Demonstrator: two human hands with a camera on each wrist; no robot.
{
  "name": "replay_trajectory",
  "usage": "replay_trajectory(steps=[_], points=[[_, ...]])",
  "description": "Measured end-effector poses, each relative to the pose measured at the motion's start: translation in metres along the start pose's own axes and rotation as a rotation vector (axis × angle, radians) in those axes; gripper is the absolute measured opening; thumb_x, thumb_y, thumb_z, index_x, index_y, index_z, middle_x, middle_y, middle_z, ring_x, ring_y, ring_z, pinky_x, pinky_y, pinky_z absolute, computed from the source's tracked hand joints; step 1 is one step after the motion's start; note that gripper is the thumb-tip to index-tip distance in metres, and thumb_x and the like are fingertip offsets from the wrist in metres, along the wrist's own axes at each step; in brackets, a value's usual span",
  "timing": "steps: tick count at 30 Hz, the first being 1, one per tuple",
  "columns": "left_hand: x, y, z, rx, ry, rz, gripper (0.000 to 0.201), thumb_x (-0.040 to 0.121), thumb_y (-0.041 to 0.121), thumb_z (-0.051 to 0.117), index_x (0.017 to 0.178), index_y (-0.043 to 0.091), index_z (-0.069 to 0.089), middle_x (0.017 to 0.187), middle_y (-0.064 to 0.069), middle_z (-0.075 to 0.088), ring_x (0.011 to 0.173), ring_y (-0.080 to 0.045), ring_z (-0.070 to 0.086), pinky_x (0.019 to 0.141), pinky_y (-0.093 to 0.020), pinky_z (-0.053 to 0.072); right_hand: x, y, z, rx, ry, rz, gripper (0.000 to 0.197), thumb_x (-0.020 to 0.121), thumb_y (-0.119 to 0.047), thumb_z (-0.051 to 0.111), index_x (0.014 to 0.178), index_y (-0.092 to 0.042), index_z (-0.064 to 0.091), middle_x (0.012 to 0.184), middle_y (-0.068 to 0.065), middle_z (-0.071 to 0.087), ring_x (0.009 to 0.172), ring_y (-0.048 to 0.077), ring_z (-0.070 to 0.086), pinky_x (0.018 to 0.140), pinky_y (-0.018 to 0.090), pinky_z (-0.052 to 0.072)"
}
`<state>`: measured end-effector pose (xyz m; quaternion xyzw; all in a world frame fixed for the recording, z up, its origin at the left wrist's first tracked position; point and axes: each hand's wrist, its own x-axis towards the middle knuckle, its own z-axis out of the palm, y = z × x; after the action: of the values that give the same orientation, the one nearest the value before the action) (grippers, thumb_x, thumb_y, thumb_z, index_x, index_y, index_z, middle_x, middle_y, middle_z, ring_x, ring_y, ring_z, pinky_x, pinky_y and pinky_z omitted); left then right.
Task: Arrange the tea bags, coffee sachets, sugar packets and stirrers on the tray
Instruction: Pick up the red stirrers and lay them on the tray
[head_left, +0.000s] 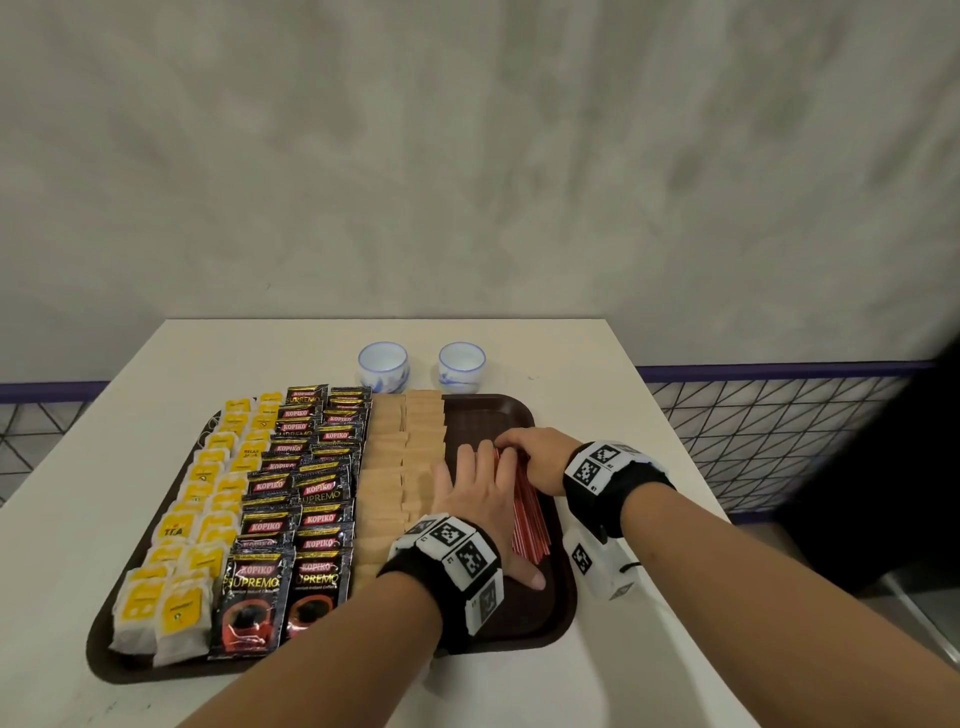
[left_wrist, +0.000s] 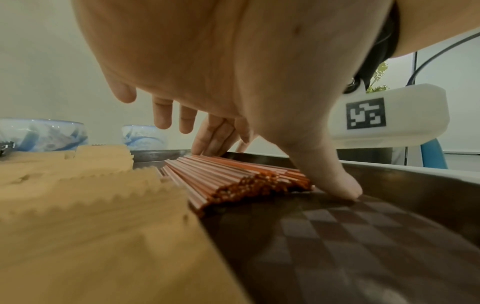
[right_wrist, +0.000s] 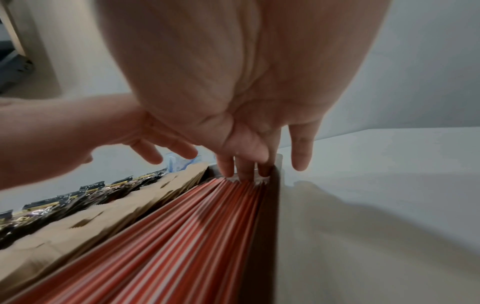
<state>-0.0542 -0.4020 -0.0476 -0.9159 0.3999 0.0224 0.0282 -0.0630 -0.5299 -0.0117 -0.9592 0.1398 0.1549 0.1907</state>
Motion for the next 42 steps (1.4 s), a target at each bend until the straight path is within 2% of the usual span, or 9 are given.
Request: replay_trajectory(steps=[9,15,17,20,22,24,28,34,42], points=[[-0.004,-0.003,-0.009,-0.088,-0.001,-0.034,0.126,0.048,0.078,0.067,0.143,0.019,0.010,0.146,-0.005,0.020,0.132,-0.029,0.022,0.107,-0.051,0.017,0.001,0.000,0.001,0.046,-0.018,0.016,0.055,0.091,0.003,0.044,0.143,-0.017,0.041,0.143,0.007,0.049,0.131,0.023,0.047,0.110,0.032,0.037],[-0.053,-0.083,-0.057,-0.267,0.085,-0.091,0.109,0.051,0.091,0.044,0.142,0.035,0.020,0.149,0.013,0.018,0.137,-0.015,0.017,0.107,-0.047,0.017,-0.019,0.010,-0.002,0.256,0.190,0.023,0.056,0.089,0.003,0.045,0.142,-0.016,0.041,0.144,0.005,0.048,0.133,0.019,0.044,0.111,0.026,0.031],[-0.087,-0.134,-0.067,-0.362,0.190,-0.184,0.110,0.045,0.095,0.030,0.139,0.038,0.028,0.146,0.014,0.029,0.134,-0.014,0.025,0.106,-0.045,0.022,-0.033,0.020,0.000,0.290,0.249,0.083,0.053,0.092,-0.002,0.048,0.143,-0.015,0.039,0.143,0.004,0.048,0.131,0.020,0.045,0.108,0.027,0.033],[-0.133,-0.221,-0.038,-0.551,0.291,-0.505,0.109,0.052,0.088,0.040,0.132,0.015,0.048,0.134,-0.010,0.053,0.123,-0.033,0.047,0.100,-0.051,0.036,-0.055,0.034,0.015,0.345,0.262,0.194,0.049,0.093,-0.011,0.053,0.141,-0.016,0.041,0.135,0.004,0.054,0.118,0.020,0.054,0.102,0.030,0.040],[-0.159,-0.277,0.010,-0.745,0.243,-0.699,0.123,0.045,0.094,0.047,0.130,0.005,0.047,0.130,-0.025,0.051,0.119,-0.044,0.046,0.099,-0.056,0.037,-0.066,0.038,0.030,0.439,0.190,0.250,0.049,0.094,-0.014,0.054,0.141,-0.013,0.042,0.130,0.005,0.056,0.113,0.021,0.057,0.098,0.034,0.046],[-0.175,-0.301,0.048,-0.929,0.214,-0.786,0.126,0.042,0.093,0.051,0.137,0.012,0.037,0.137,-0.020,0.044,0.125,-0.042,0.043,0.102,-0.054,0.036,-0.074,0.036,0.043,0.521,0.127,0.294,0.049,0.094,-0.014,0.054,0.141,-0.009,0.040,0.128,0.009,0.056,0.108,0.023,0.058,0.091,0.034,0.051],[-0.179,-0.278,0.054,-1.038,0.138,-0.727,0.120,0.047,0.088,0.053,0.143,0.021,0.028,0.128,-0.004,0.056,0.114,-0.030,0.054,0.107,-0.049,0.036,-0.082,0.028,0.061,0.619,0.109,0.312,0.039,0.096,-0.015,0.053,0.133,-0.005,0.051,0.114,0.002,0.063,0.114,0.028,0.060,0.102,0.044,0.047],[-0.181,-0.256,0.035,-1.080,0.085,-0.654,0.125,0.042,0.085,0.048,0.145,0.018,0.027,0.138,-0.009,0.051,0.127,-0.028,0.046,0.110,-0.042,0.029,-0.097,0.011,0.070,0.645,0.092,0.274,0.022,0.094,-0.010,0.051,0.109,-0.021,0.064,0.109,0.002,0.070,0.108,0.021,0.063,0.103,0.043,0.046],[-0.222,-0.237,0.028,-1.141,0.101,-0.689,0.153,0.008,0.096,0.051,0.139,0.018,0.039,0.136,-0.012,0.053,0.128,-0.031,0.045,0.113,-0.046,0.029,-0.131,0.005,0.085,0.583,0.046,0.310,0.036,0.098,-0.008,0.045,0.131,-0.016,0.055,0.124,-0.001,0.064,0.119,0.018,0.057,0.108,0.037,0.042]])
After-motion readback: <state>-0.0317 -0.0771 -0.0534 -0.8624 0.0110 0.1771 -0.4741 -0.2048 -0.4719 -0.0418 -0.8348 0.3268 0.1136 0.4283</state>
